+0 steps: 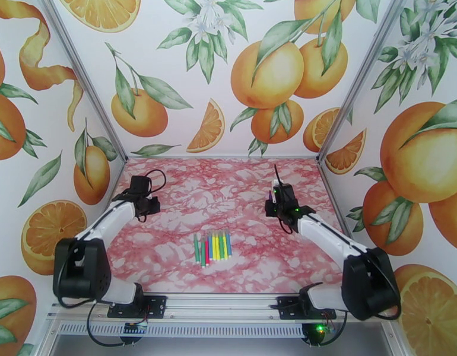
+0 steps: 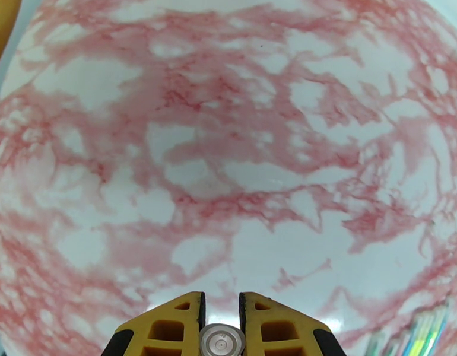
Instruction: Open the pen caps
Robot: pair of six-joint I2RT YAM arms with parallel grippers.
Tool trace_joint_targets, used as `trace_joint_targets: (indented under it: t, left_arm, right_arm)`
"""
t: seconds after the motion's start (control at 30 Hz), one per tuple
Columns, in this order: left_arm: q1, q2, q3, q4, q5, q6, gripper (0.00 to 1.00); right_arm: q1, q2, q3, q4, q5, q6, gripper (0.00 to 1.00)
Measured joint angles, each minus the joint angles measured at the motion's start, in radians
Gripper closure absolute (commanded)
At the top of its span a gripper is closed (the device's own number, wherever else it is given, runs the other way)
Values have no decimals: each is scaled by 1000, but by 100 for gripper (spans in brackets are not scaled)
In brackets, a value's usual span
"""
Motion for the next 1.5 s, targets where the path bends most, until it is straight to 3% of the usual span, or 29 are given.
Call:
trace_joint_targets:
  t: [0.3, 0.67, 0.93, 1.1, 1.5]
  left_arm:
    - [81, 216, 95, -2, -4, 34, 100]
    - [93, 277, 139, -6, 37, 49, 100]
    - [94, 299, 146, -9, 60, 52, 85]
    - [98, 300, 146, -10, 76, 56, 76]
    - [100, 300, 146, -12, 92, 74, 71]
  right_arm:
    - [-128, 133, 60, -16, 5, -20, 100]
    - [-256, 248, 79, -59, 13, -34, 100]
    - [-278, 314, 111, -89, 38, -30, 94]
    - [-296, 329, 119, -100, 35, -19, 82]
    - [-312, 333, 120, -100, 34, 0, 73]
